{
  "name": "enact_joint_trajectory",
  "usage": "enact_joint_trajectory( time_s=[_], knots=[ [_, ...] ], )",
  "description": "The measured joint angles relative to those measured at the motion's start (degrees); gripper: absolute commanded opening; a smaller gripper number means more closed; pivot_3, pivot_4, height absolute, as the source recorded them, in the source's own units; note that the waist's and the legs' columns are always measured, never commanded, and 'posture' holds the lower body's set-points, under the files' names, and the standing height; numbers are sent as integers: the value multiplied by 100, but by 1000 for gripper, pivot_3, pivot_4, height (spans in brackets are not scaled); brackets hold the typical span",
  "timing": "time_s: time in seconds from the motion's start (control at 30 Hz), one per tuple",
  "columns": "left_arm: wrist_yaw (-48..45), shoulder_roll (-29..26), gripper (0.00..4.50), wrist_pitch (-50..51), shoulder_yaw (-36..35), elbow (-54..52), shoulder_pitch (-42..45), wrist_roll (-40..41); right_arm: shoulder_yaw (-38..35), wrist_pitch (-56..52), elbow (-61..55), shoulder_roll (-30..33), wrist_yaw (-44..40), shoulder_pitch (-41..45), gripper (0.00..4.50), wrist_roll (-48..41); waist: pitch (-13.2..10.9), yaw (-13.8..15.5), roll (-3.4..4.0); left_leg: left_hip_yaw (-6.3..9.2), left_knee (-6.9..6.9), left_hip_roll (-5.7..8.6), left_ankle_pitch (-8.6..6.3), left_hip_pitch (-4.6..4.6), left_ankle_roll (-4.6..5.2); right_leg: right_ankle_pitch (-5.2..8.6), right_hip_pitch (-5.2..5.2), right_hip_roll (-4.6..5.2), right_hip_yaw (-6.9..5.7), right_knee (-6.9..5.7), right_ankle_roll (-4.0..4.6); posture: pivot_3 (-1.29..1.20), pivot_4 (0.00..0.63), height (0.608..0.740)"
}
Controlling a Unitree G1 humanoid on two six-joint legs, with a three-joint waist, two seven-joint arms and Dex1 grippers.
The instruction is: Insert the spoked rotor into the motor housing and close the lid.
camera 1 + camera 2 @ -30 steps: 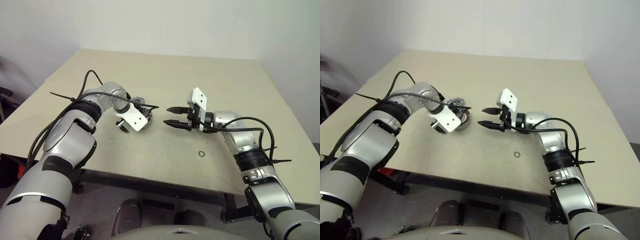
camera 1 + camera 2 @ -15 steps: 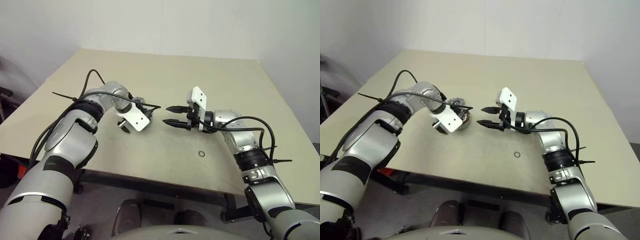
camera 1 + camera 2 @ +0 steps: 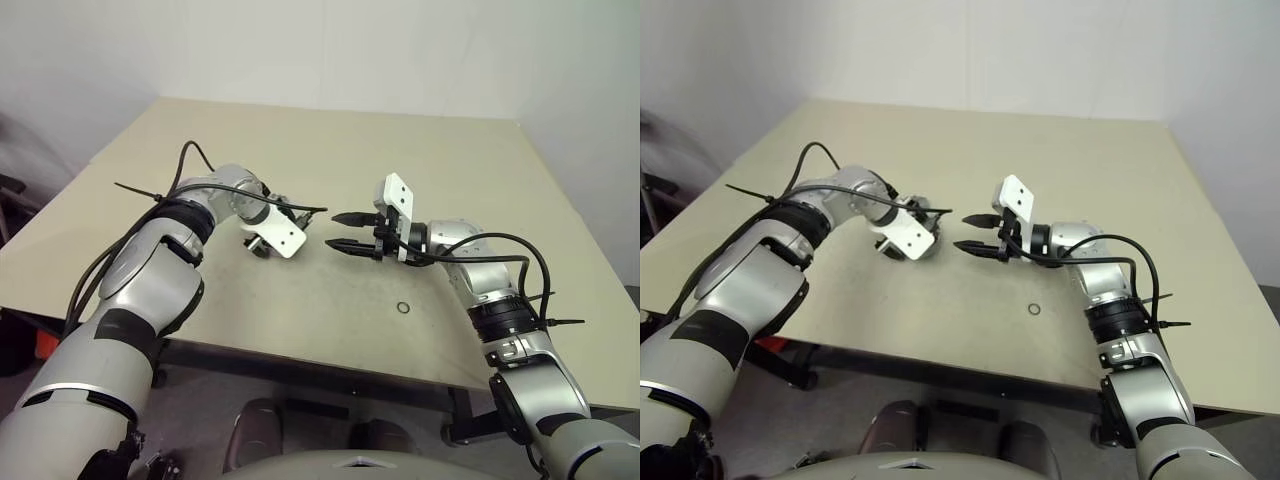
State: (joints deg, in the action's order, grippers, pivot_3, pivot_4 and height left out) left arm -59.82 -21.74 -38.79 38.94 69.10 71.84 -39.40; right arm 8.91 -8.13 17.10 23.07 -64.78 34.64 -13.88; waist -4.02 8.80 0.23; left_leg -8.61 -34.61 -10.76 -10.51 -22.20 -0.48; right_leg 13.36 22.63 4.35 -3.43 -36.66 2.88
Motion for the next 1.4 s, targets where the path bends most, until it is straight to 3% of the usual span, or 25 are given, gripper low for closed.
enact_joint_trajectory(
  time_s=[1.4],
  knots=[
    [-420, -333, 4500, -228, -70, -269, -169, 178, -152, 43, 13, -29, 116, 5, 2615, -10, 0, -17, 0, -4, 8, 0, -2, 14, 2, 0, -2, 0, 6, 0, 0, 0, 0, 740]
  ],
)
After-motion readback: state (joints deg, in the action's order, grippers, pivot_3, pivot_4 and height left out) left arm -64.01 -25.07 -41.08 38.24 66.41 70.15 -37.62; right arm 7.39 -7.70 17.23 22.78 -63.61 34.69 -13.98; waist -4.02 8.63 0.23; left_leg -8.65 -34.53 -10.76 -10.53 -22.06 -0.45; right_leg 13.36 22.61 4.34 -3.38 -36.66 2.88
